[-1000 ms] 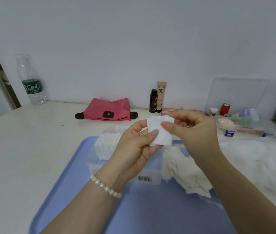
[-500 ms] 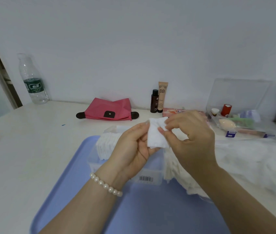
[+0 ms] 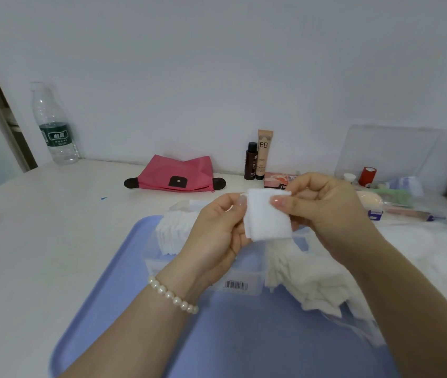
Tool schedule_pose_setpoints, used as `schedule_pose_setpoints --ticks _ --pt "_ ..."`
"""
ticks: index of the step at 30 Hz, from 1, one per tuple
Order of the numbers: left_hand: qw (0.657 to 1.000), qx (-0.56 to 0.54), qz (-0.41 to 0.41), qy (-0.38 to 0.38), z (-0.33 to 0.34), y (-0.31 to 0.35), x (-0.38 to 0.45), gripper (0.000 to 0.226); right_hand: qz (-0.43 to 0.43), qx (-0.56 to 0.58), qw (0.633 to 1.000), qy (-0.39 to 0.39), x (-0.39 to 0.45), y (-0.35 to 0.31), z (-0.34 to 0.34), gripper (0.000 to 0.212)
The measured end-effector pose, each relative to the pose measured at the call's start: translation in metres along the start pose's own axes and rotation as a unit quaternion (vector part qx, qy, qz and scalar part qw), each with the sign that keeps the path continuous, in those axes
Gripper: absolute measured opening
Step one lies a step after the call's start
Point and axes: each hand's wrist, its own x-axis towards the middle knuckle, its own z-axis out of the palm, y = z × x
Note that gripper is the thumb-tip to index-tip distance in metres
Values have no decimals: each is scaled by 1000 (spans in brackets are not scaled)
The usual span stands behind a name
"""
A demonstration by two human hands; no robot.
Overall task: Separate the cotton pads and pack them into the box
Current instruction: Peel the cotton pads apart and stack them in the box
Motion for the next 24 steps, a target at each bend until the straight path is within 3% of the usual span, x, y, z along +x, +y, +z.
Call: schedule_pose_setpoints --ticks 13,20,24 --pt "1000 -6 -9 -19 -1 -1 2 24 -34 -83 993 79 1 9 10 20" --pt "999 6 -17 -46 0 0 -1 41 -48 -130 986 90 1 13 11 20" --pt "999 25 -4 -26 -2 0 -1 28 -45 -161 980 104 2 12 9 18"
